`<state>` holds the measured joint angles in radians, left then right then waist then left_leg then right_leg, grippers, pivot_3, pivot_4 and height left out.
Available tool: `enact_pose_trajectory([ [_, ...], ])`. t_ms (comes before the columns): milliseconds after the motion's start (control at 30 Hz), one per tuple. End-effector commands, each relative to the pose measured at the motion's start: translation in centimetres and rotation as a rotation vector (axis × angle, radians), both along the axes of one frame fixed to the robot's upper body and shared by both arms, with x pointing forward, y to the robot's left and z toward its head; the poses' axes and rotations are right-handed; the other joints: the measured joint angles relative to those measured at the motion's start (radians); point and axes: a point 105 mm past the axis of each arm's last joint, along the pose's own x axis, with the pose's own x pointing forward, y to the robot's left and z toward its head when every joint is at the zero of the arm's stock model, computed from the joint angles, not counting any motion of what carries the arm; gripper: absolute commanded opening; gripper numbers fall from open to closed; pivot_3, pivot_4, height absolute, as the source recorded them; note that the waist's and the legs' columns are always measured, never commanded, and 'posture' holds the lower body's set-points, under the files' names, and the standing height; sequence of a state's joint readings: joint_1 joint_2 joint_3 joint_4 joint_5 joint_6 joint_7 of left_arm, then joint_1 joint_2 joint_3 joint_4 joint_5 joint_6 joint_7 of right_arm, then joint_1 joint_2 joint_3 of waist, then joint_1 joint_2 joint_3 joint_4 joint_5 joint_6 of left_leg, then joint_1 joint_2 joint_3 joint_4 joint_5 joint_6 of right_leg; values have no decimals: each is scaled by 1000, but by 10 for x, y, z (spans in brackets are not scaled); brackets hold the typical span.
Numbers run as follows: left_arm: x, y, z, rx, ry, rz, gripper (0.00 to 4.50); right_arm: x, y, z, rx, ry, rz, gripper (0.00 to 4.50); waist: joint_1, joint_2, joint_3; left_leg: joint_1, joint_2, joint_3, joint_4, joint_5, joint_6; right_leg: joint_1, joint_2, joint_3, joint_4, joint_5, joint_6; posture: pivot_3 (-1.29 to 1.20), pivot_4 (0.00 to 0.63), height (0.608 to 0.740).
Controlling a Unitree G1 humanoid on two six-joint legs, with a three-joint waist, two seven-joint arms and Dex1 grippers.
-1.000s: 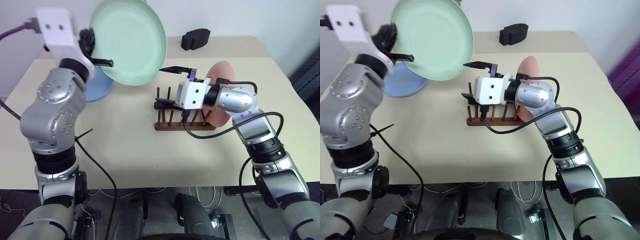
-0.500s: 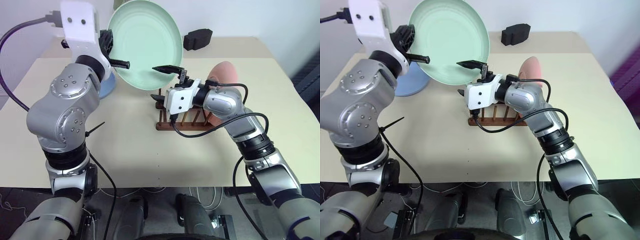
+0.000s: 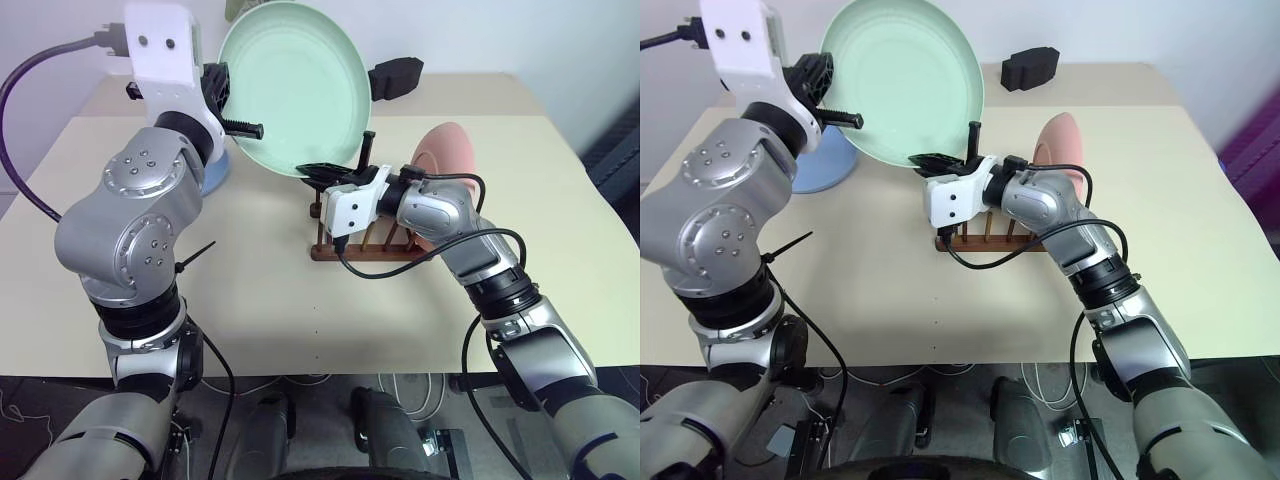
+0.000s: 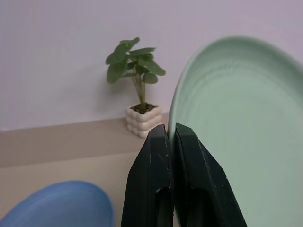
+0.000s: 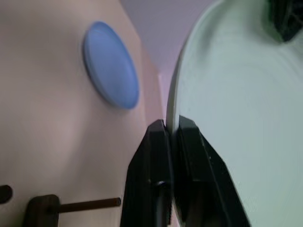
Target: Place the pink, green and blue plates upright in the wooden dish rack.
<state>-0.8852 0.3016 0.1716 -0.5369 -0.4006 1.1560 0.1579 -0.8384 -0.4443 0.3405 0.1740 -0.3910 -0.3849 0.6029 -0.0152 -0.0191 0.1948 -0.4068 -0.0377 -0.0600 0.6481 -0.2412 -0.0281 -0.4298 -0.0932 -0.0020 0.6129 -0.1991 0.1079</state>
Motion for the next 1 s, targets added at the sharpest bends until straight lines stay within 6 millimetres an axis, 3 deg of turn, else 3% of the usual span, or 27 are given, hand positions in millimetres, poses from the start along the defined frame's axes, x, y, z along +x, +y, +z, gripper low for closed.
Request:
enact_pose_trajectory([
  [33,-13,-2,21,-15,-96,-14,0,-3,3,17,23,-63,18,27,0,0,0,0,0,0,0,0,0,0,0,0,0,0,0,0,150,738],
  [133,-17,-3,25,-48,-123,-32,940,-3,4,19,26,-77,20,0,0,0,0,0,0,0,0,0,0,0,0,0,0,0,0,0,150,738],
  [233,-21,6,36,-108,-190,-22,2483,-2,4,22,32,-99,17,0,1,0,0,0,0,0,0,1,-1,0,0,0,0,0,0,0,150,738],
  [367,-29,37,60,-254,-329,54,4453,-3,5,27,51,-118,25,0,-2,0,0,0,0,0,0,1,-1,0,0,0,0,0,0,0,150,738],
  [500,-41,69,79,-324,-454,117,4453,-4,4,37,89,-129,30,0,-3,0,0,0,0,0,0,1,-2,0,0,0,0,0,0,0,150,738],
  [633,-42,89,72,-204,-452,165,4453,-6,-3,62,200,-119,42,0,-2,0,0,0,0,0,0,1,-2,0,0,0,0,0,0,0,150,738],
  [767,-34,110,35,-29,-325,173,4453,-17,-19,97,364,-39,97,0,-2,0,0,0,0,0,0,0,0,0,0,0,0,0,0,0,150,738],
  [933,-36,93,-41,188,-119,-55,4453,-34,-51,137,611,150,192,0,1,0,0,0,1,0,-1,0,0,0,0,0,0,0,0,0,150,738],
  [1000,-42,76,-74,244,-16,-184,4453,-40,-66,144,716,297,245,0,3,0,0,0,1,0,-1,0,0,0,0,0,0,0,-1,0,150,738],
])
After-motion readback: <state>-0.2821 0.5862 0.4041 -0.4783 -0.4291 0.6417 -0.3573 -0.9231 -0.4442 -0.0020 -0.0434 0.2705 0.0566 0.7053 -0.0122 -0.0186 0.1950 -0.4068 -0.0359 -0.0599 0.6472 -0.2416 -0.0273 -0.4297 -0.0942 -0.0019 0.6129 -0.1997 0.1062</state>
